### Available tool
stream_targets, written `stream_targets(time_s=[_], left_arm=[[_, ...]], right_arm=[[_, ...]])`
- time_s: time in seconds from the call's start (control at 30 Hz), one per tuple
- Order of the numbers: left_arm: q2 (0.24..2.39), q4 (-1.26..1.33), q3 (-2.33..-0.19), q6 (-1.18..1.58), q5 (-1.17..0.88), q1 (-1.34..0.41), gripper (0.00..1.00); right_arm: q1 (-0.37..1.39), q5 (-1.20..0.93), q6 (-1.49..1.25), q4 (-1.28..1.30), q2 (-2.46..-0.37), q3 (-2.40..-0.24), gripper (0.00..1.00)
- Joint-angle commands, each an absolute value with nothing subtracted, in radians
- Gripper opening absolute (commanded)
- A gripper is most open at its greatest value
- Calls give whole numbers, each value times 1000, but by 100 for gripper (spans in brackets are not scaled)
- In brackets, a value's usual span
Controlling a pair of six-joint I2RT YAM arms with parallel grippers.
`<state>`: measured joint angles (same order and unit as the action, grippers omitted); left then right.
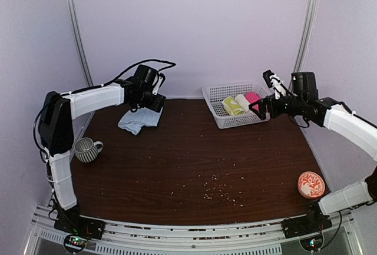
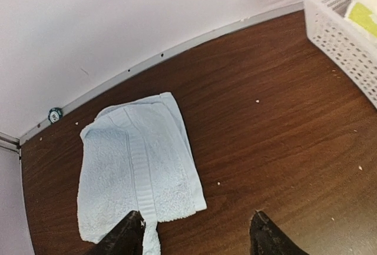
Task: Roll the towels
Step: Pick up the towel from the corner of the board.
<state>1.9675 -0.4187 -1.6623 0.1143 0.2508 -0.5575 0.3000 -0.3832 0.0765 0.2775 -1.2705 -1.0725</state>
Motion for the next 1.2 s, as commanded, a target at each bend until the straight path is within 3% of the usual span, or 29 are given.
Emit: stream_targets(time_s=[0.0, 0.1, 0.3, 0.6, 0.67, 0.73, 0.8, 1.03, 1.17], left_arm=[[2125, -484, -1814, 181, 309, -517, 63], [2220, -486, -1913, 222, 359, -508, 63], [2413, -519, -2139, 282, 488, -485, 63], [2562, -519, -2244, 371, 320, -402, 54], [2567, -510, -2236, 366, 310, -399, 45], [2569, -499, -2230, 350, 289, -399, 17], [2554, -484, -2215, 343, 273, -399, 0], [2298, -461, -2114, 314, 280, -400, 0], [2023, -393, -1979, 273, 111, -419, 0]], right_arm=[[283, -471, 107, 124, -1201, -901, 100], [279, -598, 175, 83, -1164, -801, 92], [278, -605, 174, 70, -1175, -789, 91], [278, -584, 203, 104, -1233, -803, 89], [278, -580, 212, 106, -1237, -801, 89], [278, -577, 218, 107, -1242, -801, 89], [278, -577, 221, 114, -1252, -807, 88], [278, -572, 235, 124, -1267, -811, 86], [278, -548, 242, 127, -1267, -814, 85]])
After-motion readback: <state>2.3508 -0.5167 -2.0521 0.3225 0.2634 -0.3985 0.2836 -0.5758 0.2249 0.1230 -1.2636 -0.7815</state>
